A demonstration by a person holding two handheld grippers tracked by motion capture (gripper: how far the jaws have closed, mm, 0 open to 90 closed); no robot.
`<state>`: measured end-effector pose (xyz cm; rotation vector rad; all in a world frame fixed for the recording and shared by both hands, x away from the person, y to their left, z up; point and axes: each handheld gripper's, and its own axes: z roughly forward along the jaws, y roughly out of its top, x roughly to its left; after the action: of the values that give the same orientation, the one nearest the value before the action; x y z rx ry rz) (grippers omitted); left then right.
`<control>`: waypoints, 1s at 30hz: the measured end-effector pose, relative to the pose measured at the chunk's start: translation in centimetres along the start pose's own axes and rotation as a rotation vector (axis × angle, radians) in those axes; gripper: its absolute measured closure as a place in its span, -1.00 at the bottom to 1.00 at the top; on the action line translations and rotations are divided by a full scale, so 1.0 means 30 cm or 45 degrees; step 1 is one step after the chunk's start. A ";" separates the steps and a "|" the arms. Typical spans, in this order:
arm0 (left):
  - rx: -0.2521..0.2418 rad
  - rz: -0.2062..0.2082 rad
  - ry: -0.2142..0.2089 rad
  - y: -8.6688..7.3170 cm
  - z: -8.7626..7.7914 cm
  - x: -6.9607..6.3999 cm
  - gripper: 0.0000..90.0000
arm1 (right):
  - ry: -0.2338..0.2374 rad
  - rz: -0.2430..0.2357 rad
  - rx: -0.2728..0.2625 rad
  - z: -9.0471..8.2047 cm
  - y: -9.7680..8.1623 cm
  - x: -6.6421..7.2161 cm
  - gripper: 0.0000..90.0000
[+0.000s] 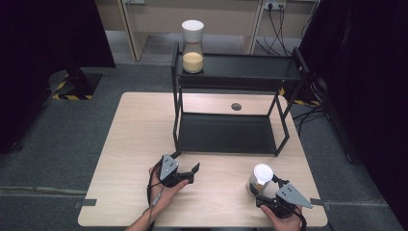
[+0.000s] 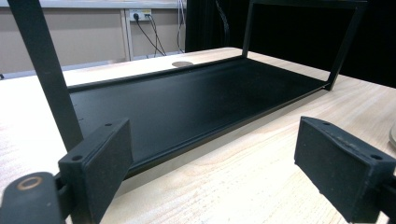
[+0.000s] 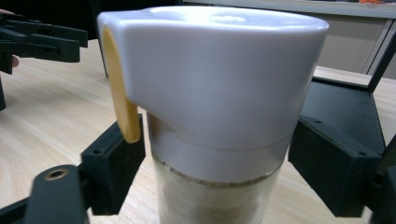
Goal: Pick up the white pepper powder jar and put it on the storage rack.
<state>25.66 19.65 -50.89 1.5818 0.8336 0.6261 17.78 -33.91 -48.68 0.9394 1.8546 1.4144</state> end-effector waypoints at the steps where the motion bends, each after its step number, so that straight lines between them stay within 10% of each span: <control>1: 0.000 0.001 0.000 0.000 0.000 0.000 -0.75 | -0.004 -0.001 0.002 0.002 0.001 0.001 -0.52; 30: -0.005 0.009 -0.003 -0.002 -0.001 -0.001 -0.75 | -0.155 0.060 -0.115 -0.008 0.084 0.045 -0.32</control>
<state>25.61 19.64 -50.95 1.5822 0.8249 0.6304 17.26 -32.50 -46.26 1.0070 1.6757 1.4240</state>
